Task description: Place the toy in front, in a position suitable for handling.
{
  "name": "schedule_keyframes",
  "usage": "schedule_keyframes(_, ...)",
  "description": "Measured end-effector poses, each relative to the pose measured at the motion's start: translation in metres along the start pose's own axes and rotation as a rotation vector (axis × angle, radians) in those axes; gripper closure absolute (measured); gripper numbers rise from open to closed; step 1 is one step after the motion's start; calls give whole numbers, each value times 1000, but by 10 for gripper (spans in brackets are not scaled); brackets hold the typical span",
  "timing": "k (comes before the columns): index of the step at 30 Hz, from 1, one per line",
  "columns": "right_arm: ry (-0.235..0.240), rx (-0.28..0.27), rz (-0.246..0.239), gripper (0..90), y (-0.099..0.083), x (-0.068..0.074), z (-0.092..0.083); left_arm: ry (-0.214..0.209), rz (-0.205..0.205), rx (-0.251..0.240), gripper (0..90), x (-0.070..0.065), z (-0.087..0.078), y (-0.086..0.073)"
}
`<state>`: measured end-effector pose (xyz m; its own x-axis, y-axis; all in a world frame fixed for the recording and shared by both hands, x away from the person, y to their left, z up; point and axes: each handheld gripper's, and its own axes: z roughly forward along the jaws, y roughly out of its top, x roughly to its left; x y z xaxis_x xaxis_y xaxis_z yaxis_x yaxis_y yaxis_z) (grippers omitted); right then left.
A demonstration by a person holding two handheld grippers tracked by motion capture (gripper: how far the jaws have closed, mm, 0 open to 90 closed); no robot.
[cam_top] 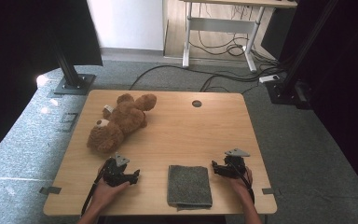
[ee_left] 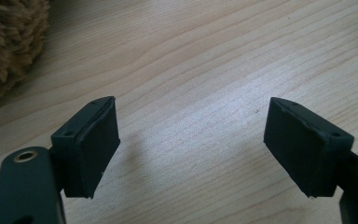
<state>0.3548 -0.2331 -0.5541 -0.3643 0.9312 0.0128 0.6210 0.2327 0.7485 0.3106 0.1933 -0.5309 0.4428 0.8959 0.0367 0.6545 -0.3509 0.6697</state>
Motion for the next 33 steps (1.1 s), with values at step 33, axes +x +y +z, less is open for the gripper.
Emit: schedule_keyframes(33,1,-3,0,219,-2,-3,-2,5,-89,-182,195,31,-48,54)
